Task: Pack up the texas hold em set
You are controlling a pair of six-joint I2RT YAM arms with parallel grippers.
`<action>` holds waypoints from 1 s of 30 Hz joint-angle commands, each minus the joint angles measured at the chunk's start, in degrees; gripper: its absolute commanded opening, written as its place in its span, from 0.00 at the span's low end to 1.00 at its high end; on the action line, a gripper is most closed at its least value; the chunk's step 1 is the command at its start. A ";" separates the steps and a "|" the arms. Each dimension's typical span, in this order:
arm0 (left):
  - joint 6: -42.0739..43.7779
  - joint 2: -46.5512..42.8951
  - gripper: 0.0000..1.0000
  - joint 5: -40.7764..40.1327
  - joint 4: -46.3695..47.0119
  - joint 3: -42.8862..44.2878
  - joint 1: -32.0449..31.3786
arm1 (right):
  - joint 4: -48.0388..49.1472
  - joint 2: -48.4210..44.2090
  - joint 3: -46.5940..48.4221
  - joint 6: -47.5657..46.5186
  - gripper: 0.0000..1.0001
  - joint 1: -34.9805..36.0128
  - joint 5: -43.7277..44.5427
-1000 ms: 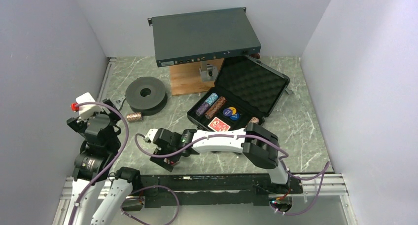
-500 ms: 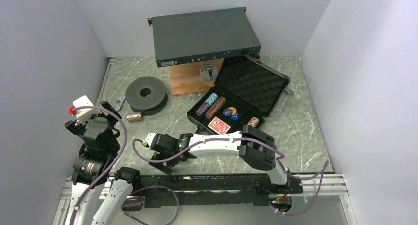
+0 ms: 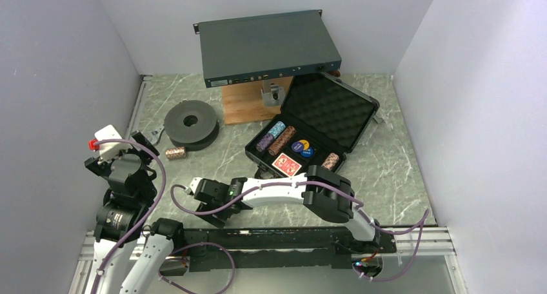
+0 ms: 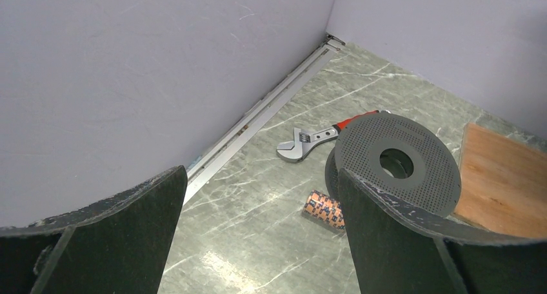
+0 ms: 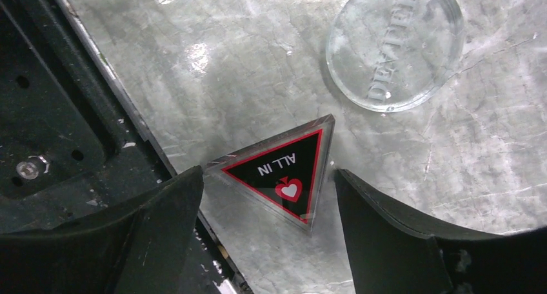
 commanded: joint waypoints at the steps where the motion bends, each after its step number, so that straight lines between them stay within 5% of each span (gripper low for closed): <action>1: 0.15 -0.52 0.93 0.71 2.08 -0.34 0.29 | -1.09 1.57 2.21 1.02 0.74 0.39 0.86; 16: 0.33 -0.49 0.93 1.81 2.06 -0.20 0.29 | -1.81 1.96 2.49 1.52 0.44 0.47 0.99; 30: 1.18 -0.45 0.92 4.39 2.66 -0.46 0.29 | 0.59 -3.72 -5.86 -10.65 0.41 -0.30 1.68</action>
